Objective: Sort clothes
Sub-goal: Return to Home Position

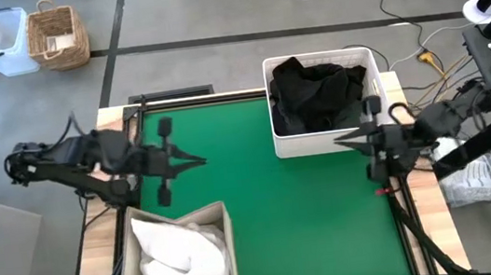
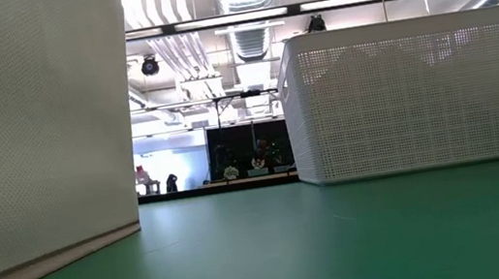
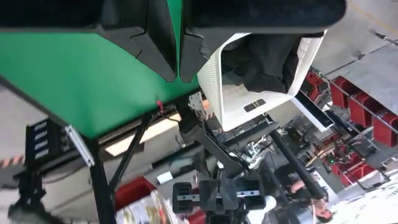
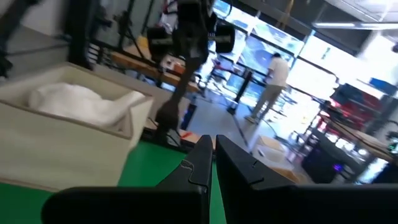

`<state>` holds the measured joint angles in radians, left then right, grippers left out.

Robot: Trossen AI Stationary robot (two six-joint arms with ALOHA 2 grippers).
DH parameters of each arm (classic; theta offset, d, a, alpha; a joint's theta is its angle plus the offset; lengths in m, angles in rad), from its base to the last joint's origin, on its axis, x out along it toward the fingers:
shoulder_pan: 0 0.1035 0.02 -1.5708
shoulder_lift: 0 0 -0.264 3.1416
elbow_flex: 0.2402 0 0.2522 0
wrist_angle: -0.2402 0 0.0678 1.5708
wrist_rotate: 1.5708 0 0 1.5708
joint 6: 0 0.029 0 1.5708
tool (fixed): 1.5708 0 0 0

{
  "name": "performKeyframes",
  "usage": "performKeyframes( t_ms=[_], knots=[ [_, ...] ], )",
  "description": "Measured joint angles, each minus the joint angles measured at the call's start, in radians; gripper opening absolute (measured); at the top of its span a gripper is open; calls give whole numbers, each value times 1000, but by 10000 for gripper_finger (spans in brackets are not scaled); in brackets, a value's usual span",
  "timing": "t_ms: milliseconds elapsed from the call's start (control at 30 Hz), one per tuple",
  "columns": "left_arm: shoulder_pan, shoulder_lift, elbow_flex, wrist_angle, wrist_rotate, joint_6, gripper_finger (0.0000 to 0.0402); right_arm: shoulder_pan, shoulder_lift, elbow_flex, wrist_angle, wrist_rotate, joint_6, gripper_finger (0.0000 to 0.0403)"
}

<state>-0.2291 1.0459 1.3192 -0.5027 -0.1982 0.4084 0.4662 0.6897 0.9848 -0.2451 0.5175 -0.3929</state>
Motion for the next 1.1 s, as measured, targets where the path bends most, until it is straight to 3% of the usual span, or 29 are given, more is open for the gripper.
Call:
performKeyframes(
  t_ms=[233, 633, 933, 1100],
  knots=[
    [-6, -199, -215, 110, 0, -62, 0, 2, -168, -50, -93, -28, 47, 13],
    [-6, -495, -511, 311, 0, -91, 0, 2, -368, -195, -92, -30, 44, 13],
    [-5, -636, -704, 422, 0, -136, 0, 2, -482, -265, -85, -126, 57, 13],
    [-6, -696, -817, 506, -1, -145, 0, 2, -577, -339, -88, -126, 79, 13]
  ],
)
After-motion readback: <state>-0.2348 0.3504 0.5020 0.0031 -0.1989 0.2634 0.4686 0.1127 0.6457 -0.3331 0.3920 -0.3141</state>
